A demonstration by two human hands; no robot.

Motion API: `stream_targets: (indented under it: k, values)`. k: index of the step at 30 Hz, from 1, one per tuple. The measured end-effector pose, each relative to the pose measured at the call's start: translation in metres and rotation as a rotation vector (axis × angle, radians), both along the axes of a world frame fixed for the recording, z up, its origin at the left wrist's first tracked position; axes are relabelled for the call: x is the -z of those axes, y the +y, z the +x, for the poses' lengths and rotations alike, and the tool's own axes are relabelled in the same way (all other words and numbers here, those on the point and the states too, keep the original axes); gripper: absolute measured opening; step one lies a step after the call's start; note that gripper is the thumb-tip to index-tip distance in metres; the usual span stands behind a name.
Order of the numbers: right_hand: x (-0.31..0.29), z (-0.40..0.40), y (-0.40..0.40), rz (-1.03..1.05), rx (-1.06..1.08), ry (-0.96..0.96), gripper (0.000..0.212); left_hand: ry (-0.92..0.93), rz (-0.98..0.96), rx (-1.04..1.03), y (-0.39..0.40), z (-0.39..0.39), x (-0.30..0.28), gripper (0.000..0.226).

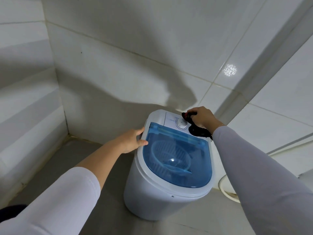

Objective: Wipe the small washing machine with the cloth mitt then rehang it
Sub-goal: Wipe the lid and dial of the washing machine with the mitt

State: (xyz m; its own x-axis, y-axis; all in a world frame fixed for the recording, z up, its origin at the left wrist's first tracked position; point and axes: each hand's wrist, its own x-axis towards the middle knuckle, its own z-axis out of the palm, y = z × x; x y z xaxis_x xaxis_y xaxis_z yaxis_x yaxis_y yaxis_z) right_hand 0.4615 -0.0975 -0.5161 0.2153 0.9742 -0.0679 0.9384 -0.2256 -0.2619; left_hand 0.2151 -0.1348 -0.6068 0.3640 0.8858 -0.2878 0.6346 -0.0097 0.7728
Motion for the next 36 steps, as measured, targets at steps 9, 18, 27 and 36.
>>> stream_targets:
  k: [9, 18, 27, 36]
  values:
    - [0.023, -0.01, 0.01, 0.004, -0.167, -0.129, 0.049, 0.001, 0.017, 0.008, 0.002, -0.001, 0.003, 0.067]
    - [0.019, 0.001, -0.003, -0.006, -0.35, -0.269, 0.05, 0.031, 0.051, 0.009, 0.0, 0.0, 0.001, 0.066]
    - [-0.014, 0.014, -0.016, -0.227, -0.27, -0.425, 0.041, 0.016, 0.046, -0.017, -0.001, 0.001, 0.004, 0.065]
    - [-0.047, -0.016, -0.008, -0.079, -0.337, -0.328, 0.05, -0.009, 0.085, -0.152, -0.01, -0.001, 0.012, 0.071]
